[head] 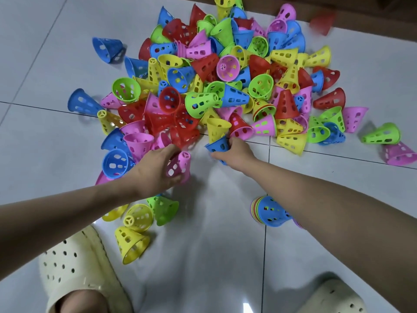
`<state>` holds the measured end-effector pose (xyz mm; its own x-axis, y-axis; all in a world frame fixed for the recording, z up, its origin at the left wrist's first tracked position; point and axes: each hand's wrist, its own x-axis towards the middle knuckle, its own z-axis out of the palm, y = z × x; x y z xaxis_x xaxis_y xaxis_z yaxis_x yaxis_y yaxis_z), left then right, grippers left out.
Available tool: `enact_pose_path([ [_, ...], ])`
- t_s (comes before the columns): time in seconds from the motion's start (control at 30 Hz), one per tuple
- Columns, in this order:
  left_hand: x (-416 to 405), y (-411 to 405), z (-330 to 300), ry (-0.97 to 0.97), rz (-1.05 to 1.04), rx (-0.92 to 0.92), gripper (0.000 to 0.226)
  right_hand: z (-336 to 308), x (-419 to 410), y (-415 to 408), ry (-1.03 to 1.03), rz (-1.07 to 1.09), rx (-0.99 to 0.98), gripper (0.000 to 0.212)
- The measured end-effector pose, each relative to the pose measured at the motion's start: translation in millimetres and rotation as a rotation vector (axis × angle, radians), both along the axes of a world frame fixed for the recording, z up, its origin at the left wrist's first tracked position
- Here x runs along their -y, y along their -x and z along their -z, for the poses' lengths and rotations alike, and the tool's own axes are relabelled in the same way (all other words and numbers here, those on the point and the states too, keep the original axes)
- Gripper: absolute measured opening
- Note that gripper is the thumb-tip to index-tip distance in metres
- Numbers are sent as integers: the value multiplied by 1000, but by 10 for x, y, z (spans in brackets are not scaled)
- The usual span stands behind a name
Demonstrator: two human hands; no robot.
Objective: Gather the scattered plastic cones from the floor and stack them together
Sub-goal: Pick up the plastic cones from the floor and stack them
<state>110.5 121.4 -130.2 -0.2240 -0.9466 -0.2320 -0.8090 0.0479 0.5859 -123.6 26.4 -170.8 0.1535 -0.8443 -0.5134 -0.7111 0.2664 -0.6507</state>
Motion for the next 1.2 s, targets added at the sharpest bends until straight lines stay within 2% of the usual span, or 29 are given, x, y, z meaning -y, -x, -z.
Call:
enact_pose_path([
  [0.13,38,124,-91,-64,-81,-145,44,-179,-18,272,6,-132,-19,45],
  [0.27,58,376,-228,-64,-91,-258,43,-524,-92,653,-46,-92,102,44],
  [0.37,48,652,-371,-38,-22,-379,46,-918,-223,1010,6,-71,100,36],
  [0.47,13,965,-509,-22,90,-454,47,-1281,-454,1432,65,-51,-8,30],
  [0.53,-17,1160,-576,-15,169,-486,46,-1456,-628,1727,131,-139,-186,27],
  [0.6,-43,1338,-623,10,279,-479,48,-1574,-795,2005,186,-200,-378,33],
  [0.7,-69,1531,-616,46,419,-412,49,-1653,-1042,2293,181,-122,-475,47],
  [0.8,-93,1647,-543,75,465,-348,50,-1608,-1255,2442,153,-139,-565,53],
  [1.1,-61,1835,-265,27,589,-170,51,-1657,-1423,2604,165,-131,-631,32],
  [1.2,-52,1852,-201,-2,608,-145,54,-1594,-1421,2598,162,-169,-641,32],
])
